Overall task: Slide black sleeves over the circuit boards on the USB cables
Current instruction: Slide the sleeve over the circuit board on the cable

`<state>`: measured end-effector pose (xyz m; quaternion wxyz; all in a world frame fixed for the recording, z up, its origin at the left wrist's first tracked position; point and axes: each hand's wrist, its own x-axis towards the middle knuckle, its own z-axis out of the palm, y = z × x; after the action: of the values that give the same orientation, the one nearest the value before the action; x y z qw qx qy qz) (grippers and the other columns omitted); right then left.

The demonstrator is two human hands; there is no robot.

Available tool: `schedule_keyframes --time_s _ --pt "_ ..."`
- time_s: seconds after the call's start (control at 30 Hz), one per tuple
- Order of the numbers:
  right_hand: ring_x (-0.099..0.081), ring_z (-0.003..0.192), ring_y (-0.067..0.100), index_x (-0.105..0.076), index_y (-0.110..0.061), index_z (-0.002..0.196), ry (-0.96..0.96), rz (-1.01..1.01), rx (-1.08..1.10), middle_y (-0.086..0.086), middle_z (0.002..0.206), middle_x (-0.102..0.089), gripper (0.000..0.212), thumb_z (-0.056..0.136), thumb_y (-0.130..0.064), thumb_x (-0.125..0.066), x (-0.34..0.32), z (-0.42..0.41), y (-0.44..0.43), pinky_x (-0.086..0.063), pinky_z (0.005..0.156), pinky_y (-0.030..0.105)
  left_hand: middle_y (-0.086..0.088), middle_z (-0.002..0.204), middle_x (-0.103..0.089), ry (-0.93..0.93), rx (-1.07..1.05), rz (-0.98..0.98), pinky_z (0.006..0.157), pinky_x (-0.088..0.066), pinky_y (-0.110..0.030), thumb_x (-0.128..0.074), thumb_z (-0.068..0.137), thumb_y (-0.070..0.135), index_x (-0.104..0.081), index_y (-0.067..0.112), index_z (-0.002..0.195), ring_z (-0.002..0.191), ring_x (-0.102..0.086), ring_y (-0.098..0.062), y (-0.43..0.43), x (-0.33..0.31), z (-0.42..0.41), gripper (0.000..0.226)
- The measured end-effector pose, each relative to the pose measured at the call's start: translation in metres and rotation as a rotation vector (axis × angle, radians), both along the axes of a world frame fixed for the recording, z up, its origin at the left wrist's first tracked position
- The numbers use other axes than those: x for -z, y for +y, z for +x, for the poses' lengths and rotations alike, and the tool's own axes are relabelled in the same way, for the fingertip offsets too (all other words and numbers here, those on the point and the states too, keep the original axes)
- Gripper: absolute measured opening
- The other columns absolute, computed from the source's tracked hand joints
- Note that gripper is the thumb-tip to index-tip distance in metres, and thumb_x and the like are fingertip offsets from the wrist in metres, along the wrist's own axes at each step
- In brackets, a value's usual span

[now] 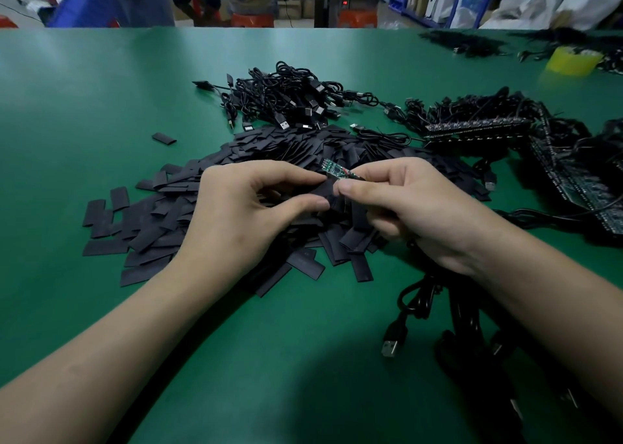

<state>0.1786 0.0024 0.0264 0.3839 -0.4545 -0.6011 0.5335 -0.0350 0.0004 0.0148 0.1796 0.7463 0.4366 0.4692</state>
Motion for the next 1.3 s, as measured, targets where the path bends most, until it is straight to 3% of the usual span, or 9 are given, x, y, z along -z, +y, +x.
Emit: schedule_keyframes --time_s 0.23,0.4,0.6,0.83,0.97,1.13,1.2,1.3 --pt "-0.029 0.038 0.004 -0.074 -0.003 0.107 0.048 -0.044 -0.079 -0.012 0.052 -0.055 0.025 0.094 -0.023 -0.070 0.0007 0.0033 0.0008 -0.016 0.040 0.020 0.013 0.091 -0.080 -0.082 0.108 -0.095 0.083 -0.060 -0.023 -0.086 0.076 0.024 -0.082 0.020 0.101 0.083 -0.075 -0.002 -0.0012 -0.0004 0.0028 0.026" --pt "-0.028 0.039 0.003 -0.077 -0.014 0.097 0.087 -0.057 -0.116 -0.013 0.054 -0.056 0.013 0.092 -0.025 -0.070 0.0003 0.0029 -0.0001 -0.019 0.038 0.017 0.009 0.094 -0.080 -0.173 0.181 -0.166 0.085 -0.059 -0.023 -0.083 0.074 0.024 -0.081 0.019 0.100 0.087 -0.077 -0.007 0.0018 0.0023 0.0027 0.027" --pt "-0.027 0.040 0.003 -0.075 -0.010 0.102 0.093 -0.066 -0.122 -0.013 0.053 -0.055 0.026 0.086 -0.030 -0.071 0.0006 0.0031 0.0004 -0.014 0.041 0.020 0.008 0.096 -0.080 -0.243 0.252 -0.205 0.084 -0.058 -0.022 -0.083 0.074 0.026 -0.080 0.022 0.100 0.090 -0.077 -0.010 0.0045 0.0050 0.0023 0.026" --pt "-0.026 0.039 0.003 -0.076 -0.009 0.102 0.068 -0.084 -0.121 -0.011 0.052 -0.051 0.028 0.085 -0.031 -0.073 0.0007 0.0050 0.0016 -0.014 0.040 0.019 0.007 0.095 -0.080 -0.280 0.267 -0.219 0.082 -0.057 -0.019 -0.082 0.073 0.026 -0.080 0.022 0.098 0.088 -0.077 -0.009 0.0057 0.0058 0.0018 0.026" --pt "-0.027 0.040 0.007 -0.077 -0.012 0.094 0.020 -0.048 -0.095 -0.004 0.055 -0.047 0.010 0.093 -0.019 -0.070 0.0007 0.0034 0.0010 -0.017 0.038 0.019 0.009 0.094 -0.080 -0.223 0.230 -0.192 0.083 -0.058 -0.021 -0.082 0.073 0.028 -0.080 0.022 0.098 0.088 -0.076 -0.008 0.0042 0.0044 0.0023 0.026" --pt "-0.029 0.041 0.010 -0.077 -0.012 0.085 -0.056 0.024 -0.008 0.009 0.061 -0.048 0.011 0.092 -0.012 -0.069 0.0015 -0.0026 -0.0026 -0.018 0.039 0.020 0.012 0.095 -0.078 0.014 0.131 0.018 0.084 -0.060 -0.031 -0.084 0.077 0.028 -0.081 0.021 0.100 0.088 -0.074 -0.003 0.0010 0.0022 0.0019 0.024" --pt "-0.030 0.040 0.006 -0.076 -0.014 0.081 -0.072 0.043 0.005 0.004 0.058 -0.051 0.013 0.091 -0.011 -0.069 0.0020 -0.0045 -0.0042 -0.019 0.039 0.016 0.011 0.095 -0.077 0.087 0.111 0.096 0.081 -0.059 -0.035 -0.086 0.078 0.026 -0.081 0.020 0.100 0.087 -0.073 -0.004 0.0014 0.0011 0.0004 0.023" --pt "-0.030 0.038 0.002 -0.073 -0.004 0.082 -0.122 0.064 0.036 -0.001 0.054 -0.051 0.011 0.091 -0.009 -0.069 0.0034 -0.0036 -0.0039 -0.021 0.038 0.012 0.009 0.096 -0.078 0.165 0.097 0.151 0.079 -0.059 -0.038 -0.087 0.080 0.026 -0.082 0.020 0.101 0.088 -0.073 -0.008 0.0017 -0.0001 -0.0012 0.022"
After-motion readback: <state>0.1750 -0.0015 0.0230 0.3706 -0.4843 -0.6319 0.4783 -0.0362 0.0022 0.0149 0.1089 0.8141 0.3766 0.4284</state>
